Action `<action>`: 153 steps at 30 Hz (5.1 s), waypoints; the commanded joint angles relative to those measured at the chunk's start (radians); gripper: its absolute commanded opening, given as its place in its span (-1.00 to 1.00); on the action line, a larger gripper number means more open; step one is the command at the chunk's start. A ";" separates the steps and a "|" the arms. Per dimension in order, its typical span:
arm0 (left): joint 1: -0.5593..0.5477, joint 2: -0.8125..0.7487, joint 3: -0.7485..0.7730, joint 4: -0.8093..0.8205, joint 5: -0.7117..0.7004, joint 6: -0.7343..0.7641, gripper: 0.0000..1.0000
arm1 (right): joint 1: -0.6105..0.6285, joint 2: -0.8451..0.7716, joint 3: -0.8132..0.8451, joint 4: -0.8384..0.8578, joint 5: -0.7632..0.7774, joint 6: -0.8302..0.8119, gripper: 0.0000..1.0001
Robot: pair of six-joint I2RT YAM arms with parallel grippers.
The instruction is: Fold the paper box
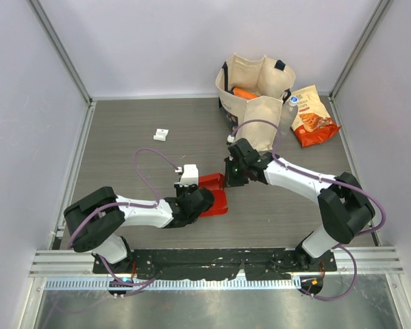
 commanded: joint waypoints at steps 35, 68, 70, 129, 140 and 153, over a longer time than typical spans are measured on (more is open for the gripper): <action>-0.016 -0.009 -0.029 0.044 -0.012 -0.003 -1.00 | -0.244 -0.392 -0.304 0.201 0.117 0.021 0.04; -0.016 -0.033 -0.052 0.058 -0.015 0.020 -1.00 | 0.135 -0.025 -0.551 1.270 0.151 -0.484 -0.31; -0.017 -0.035 -0.051 0.058 -0.015 0.022 -1.00 | 0.154 0.001 -0.552 1.319 0.191 -0.485 -0.37; 0.000 -0.061 -0.051 -0.010 0.020 -0.064 -1.00 | -0.007 -0.313 -0.681 0.746 -0.207 0.131 0.46; 0.001 -0.040 -0.028 -0.043 0.031 -0.098 -1.00 | -0.086 0.082 -0.724 1.189 -0.460 0.467 0.05; 0.009 -0.334 -0.126 -0.046 0.161 0.025 0.31 | -0.116 0.322 -0.761 1.703 -0.508 0.907 -0.99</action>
